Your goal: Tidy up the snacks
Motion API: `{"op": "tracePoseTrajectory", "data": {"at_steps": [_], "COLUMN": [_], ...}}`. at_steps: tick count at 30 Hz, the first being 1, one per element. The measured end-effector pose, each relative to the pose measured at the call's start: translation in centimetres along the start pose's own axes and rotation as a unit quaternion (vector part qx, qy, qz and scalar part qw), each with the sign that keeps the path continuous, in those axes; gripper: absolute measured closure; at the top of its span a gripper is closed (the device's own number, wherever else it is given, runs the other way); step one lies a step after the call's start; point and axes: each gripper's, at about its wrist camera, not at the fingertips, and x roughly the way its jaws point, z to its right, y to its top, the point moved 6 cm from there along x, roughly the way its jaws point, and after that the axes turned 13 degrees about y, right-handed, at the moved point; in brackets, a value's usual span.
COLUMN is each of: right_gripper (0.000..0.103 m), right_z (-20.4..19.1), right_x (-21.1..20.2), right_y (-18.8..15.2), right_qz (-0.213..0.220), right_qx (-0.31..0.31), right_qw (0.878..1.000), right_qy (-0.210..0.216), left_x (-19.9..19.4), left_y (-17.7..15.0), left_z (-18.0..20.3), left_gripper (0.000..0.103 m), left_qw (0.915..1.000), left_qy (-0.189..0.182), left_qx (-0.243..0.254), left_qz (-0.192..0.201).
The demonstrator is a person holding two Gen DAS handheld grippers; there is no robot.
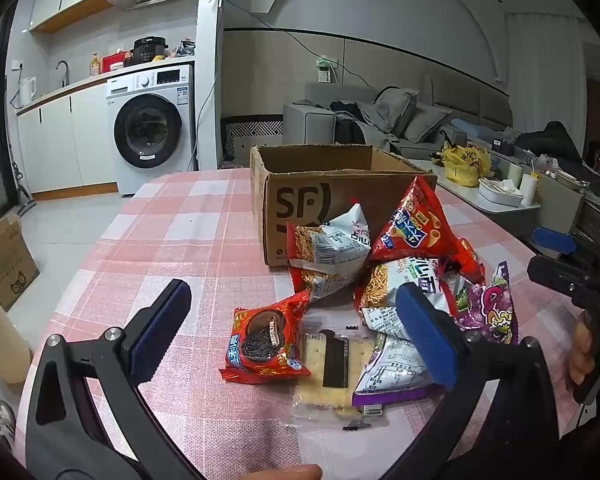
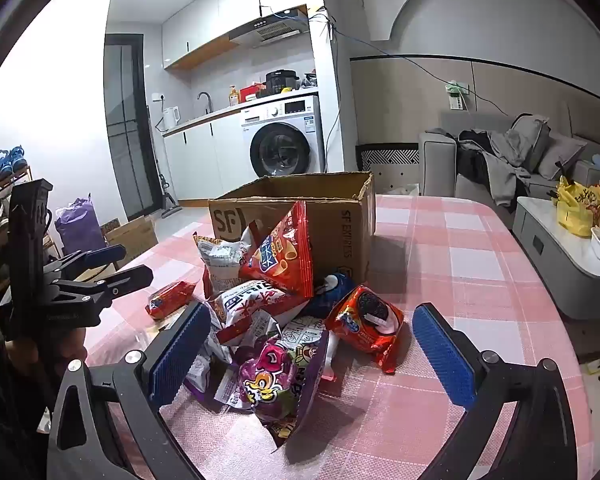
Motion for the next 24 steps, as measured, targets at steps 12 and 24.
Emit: {"op": "tracePoseTrajectory", "data": {"at_steps": [12, 24], "right_gripper": [0.0, 0.0], "right_z": [-0.2, -0.2], "right_x": [0.0, 0.1], "right_y": [0.0, 0.0], "right_qz": [0.0, 0.0], "right_qx": [-0.003, -0.005], "right_qw": [1.0, 1.0], "right_qy": [0.0, 0.0], "left_x": [-0.1, -0.4], "left_y": [0.1, -0.3], "left_z": [0.0, 0.5], "left_gripper": [0.001, 0.001], "left_qw": [0.9999, 0.9999], "left_qy": [-0.003, -0.007], "left_qx": [0.001, 0.004], "left_qz": [0.011, 0.015]}}
